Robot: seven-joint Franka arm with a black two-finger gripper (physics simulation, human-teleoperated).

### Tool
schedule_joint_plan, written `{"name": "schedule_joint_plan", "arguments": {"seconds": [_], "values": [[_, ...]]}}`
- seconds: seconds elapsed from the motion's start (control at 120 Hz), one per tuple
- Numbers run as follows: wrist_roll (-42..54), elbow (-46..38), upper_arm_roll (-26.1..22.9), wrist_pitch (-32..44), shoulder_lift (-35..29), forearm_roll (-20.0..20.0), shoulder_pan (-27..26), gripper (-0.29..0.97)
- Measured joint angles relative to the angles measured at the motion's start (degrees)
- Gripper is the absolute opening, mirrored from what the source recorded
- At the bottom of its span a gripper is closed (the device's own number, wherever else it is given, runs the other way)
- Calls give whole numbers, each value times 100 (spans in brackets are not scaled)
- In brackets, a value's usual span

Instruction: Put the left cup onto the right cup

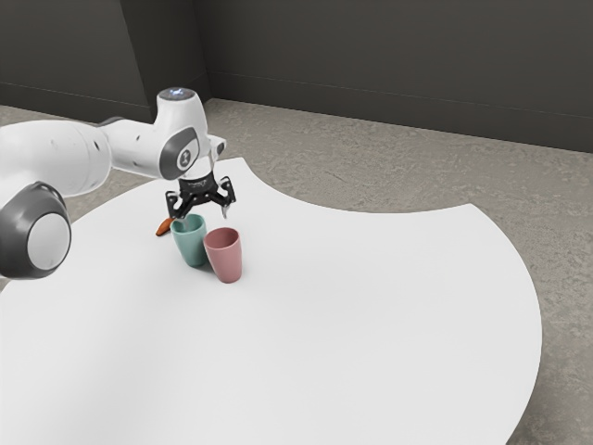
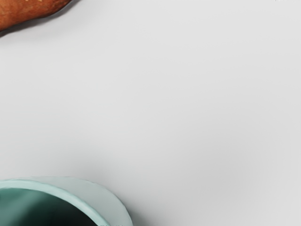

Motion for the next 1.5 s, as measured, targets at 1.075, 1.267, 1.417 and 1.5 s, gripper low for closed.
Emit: {"name": "schedule_joint_plan", "arguments": {"seconds": [1.075, 1.267, 1.417, 1.5], "values": [[-228, -160, 54, -128, -402, 111, -37, -9], [-191, -530, 20, -312, -1029, 147, -102, -10], [-154, -589, 5, -563, -1391, 170, -202, -10], [-135, -596, -47, -678, -1511, 178, -239, -10]]}}
